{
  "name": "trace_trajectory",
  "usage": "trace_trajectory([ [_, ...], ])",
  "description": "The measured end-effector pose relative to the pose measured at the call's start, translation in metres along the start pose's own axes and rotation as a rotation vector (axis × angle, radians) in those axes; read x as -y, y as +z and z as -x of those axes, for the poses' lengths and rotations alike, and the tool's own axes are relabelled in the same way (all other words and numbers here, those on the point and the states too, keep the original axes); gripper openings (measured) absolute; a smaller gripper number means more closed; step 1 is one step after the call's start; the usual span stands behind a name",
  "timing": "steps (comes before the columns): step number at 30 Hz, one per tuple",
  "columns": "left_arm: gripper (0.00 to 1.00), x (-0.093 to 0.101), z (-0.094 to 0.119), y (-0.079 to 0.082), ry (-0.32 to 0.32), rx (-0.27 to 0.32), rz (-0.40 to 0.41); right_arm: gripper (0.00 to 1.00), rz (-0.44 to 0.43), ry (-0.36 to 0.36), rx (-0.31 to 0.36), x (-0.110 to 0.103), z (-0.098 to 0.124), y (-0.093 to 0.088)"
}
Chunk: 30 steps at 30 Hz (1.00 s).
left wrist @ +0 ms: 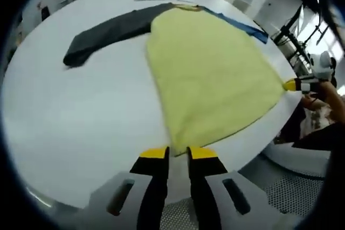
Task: Fold the garment on the visible template until the final outline fits inside the template.
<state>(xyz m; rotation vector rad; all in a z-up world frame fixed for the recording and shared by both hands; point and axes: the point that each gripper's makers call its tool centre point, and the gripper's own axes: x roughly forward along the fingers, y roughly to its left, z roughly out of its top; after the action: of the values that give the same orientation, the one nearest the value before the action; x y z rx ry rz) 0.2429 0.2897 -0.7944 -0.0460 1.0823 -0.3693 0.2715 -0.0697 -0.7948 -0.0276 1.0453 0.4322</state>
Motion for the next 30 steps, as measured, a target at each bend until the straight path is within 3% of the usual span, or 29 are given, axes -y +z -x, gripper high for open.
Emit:
trace_trajectory([
  [4, 0.28, 0.002, 0.002, 0.003, -0.018, 0.012, -0.015, 0.16, -0.018, 0.008, 0.037, 0.001, 0.003, 0.006],
  [10, 0.45, 0.008, 0.006, 0.016, -0.068, 0.082, -0.012, 0.36, -0.017, 0.019, 0.113, 0.002, 0.007, 0.021],
  [13, 0.53, 0.012, 0.007, 0.024, -0.077, 0.120, -0.055, 0.45, -0.040, 0.033, 0.158, 0.001, 0.009, 0.029],
  [20, 0.70, 0.019, 0.009, 0.038, -0.099, 0.181, -0.120, 0.58, -0.049, 0.051, 0.201, 0.006, 0.013, 0.040],
  [30, 0.96, 0.031, 0.013, 0.056, -0.129, 0.288, -0.179, 0.72, -0.065, 0.038, 0.231, 0.028, 0.018, 0.049],
])
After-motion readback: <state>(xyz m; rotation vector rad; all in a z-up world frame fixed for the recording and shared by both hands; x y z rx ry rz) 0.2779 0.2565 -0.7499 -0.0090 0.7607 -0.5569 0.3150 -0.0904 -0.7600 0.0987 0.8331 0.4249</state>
